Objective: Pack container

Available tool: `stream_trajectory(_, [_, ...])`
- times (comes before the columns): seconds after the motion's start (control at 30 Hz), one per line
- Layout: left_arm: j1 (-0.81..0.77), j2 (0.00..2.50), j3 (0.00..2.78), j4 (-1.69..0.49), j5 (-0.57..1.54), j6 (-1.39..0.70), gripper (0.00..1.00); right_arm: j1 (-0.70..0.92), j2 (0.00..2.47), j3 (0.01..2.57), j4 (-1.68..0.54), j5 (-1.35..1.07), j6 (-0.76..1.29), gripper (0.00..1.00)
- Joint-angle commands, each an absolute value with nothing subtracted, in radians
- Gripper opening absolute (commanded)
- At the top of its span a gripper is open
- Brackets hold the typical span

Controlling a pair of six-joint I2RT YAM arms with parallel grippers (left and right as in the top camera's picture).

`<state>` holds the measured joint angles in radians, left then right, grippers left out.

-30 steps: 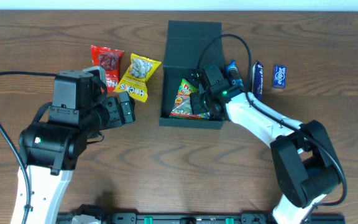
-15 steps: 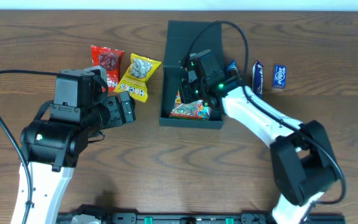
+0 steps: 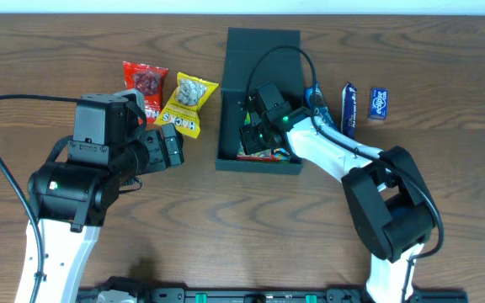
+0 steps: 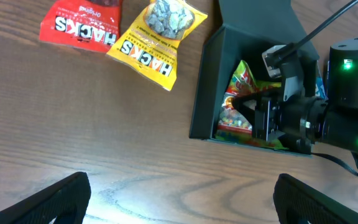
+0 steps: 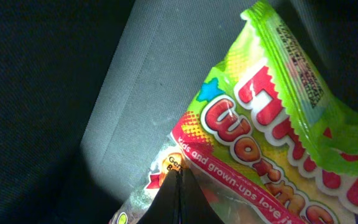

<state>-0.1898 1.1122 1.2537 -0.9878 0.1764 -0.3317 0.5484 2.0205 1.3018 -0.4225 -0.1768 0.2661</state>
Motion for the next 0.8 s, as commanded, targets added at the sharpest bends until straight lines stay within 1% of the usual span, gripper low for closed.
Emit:
stream_trajectory(0.0, [-0.184, 1.118, 1.259, -0.99, 0.166, -0.31, 0.95, 0.55, 2.033, 1.311, -0.448, -0.117, 0.253, 0.01])
stream_trajectory(0.23, [-0.184, 1.118, 1.259, -0.99, 0.165, -0.31, 0.95, 0.546, 1.953, 1.444, -0.511, -0.24, 0.253, 0.01])
stream_trajectory(0.37, [-0.184, 1.118, 1.259, -0.99, 0.165, -0.31, 0.95, 0.517, 1.822, 1.498, -0.537, -0.204, 0.253, 0.02])
stream_trajectory(0.43, [-0.184, 1.118, 1.259, -0.99, 0.165, -0.31, 0.95, 0.492, 1.772, 1.498, -0.554, -0.159, 0.253, 0.04])
stream_trajectory(0.57, [-0.184, 1.118, 1.259, -0.99, 0.165, -0.31, 0.95, 0.41, 1.705, 1.498, -0.651, -0.073, 0.253, 0.04])
stream_trajectory(0.7, [-0.184, 1.118, 1.259, -0.99, 0.165, -0.31, 0.95, 0.271, 1.701, 1.489, -0.777, -0.049, 0.228, 0.02])
stream_trajectory(0.73, [-0.184, 1.118, 1.259, -0.99, 0.165, -0.31, 0.95, 0.242, 1.703, 1.481, -0.794, -0.049, 0.208, 0.03])
stream_trajectory(0.77, [-0.184, 1.118, 1.259, -0.99, 0.165, -0.31, 0.95, 0.221, 1.705, 1.472, -0.802, -0.048, 0.194, 0.06])
